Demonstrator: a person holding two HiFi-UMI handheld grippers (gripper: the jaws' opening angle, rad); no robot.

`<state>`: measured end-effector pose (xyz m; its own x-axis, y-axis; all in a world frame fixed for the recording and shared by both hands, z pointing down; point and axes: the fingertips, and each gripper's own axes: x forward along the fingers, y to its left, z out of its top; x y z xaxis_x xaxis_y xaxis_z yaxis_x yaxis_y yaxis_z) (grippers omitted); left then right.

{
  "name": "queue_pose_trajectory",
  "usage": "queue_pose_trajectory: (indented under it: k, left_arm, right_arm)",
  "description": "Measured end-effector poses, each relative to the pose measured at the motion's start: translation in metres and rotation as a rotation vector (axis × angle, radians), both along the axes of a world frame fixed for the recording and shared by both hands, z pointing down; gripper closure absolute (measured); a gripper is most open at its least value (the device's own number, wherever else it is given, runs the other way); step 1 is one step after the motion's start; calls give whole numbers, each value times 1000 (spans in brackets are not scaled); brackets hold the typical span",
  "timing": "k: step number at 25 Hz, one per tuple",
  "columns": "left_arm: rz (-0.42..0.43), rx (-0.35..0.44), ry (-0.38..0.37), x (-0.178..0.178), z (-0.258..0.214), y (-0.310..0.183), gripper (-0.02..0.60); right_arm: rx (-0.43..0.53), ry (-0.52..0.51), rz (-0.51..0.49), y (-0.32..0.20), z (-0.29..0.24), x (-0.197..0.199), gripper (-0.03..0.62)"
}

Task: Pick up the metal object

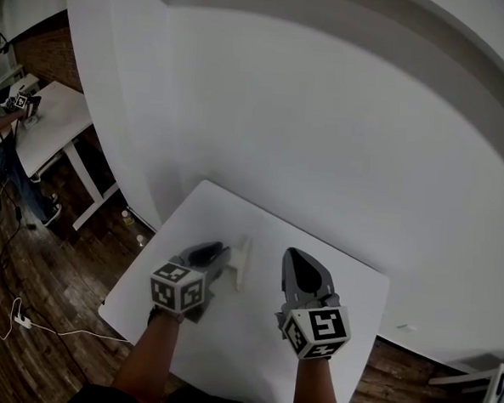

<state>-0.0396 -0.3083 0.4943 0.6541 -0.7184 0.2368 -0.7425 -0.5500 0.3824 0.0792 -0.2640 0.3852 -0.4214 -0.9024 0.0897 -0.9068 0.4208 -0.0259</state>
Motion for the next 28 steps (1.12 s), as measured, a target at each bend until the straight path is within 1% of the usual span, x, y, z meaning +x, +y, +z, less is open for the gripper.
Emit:
queue_pose_trajectory:
  k: [2, 5, 11, 13, 16, 21, 23, 25, 26, 28]
  left_arm:
    - [-2, -81, 76, -2, 14, -4, 494]
    - [-1, -199, 162, -5, 42, -11, 486]
    - [23, -455, 358, 0, 93, -23, 408]
    - [20, -517, 392, 0, 109, -28, 396]
    - [34, -565, 387, 3, 124, -31, 391]
    - [68, -590, 376, 14, 131, -34, 388]
    - [77, -600, 359, 19, 133, -36, 391]
    - [74, -612, 320, 23, 138, -38, 394]
    - [63, -621, 293, 23, 141, -39, 415]
    - [38, -641, 252, 21, 148, -42, 512]
  right_arm:
    - [-7, 2, 2, -2, 3, 0, 583]
    - [-14, 5, 3, -4, 6, 0, 583]
    - [-31, 16, 10, -7, 13, 0, 583]
    - [-30, 16, 14, -9, 12, -2, 583]
    - [-38, 24, 19, -10, 16, 0, 583]
    - [-67, 35, 28, -10, 26, 3, 583]
    - [-78, 40, 27, -10, 28, 4, 583]
    - [-83, 40, 27, -10, 29, 4, 583]
    - [-82, 38, 28, -10, 28, 4, 583]
    - [-83, 36, 29, -10, 28, 3, 583]
